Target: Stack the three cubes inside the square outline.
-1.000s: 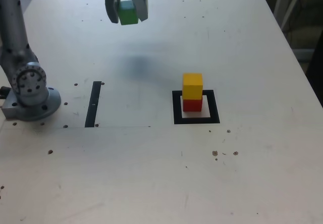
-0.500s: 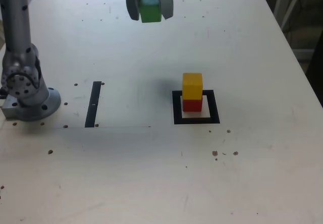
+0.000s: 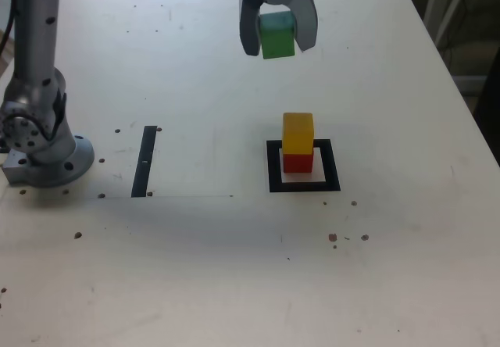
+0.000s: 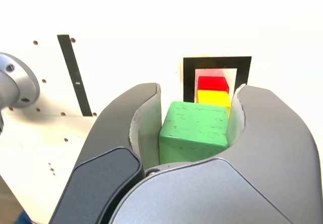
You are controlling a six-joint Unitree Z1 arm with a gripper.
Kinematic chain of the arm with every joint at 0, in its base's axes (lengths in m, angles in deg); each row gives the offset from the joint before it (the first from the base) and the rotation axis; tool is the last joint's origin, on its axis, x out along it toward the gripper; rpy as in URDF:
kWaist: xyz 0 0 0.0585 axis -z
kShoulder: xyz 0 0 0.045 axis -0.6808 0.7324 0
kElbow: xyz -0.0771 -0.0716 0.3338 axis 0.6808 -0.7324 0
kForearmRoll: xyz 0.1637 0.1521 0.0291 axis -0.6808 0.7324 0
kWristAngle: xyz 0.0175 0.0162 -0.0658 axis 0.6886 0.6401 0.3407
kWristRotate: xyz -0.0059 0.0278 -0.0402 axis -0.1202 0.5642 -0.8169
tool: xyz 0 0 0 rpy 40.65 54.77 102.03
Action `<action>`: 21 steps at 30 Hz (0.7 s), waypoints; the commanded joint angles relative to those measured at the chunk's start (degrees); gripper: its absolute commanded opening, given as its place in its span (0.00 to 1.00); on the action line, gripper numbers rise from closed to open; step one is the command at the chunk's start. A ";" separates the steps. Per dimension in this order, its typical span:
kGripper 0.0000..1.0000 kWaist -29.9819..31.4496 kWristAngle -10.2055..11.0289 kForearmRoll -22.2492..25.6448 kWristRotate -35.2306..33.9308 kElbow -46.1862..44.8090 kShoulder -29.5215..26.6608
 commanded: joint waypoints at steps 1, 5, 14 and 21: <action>0.17 0.93 -0.29 0.57 -0.77 -0.02 0.44; 0.17 3.81 -0.65 0.48 -2.69 0.42 1.65; 0.17 6.31 -0.70 -0.30 -4.33 0.32 3.81; 0.17 6.31 -0.19 -1.40 -4.62 0.99 6.81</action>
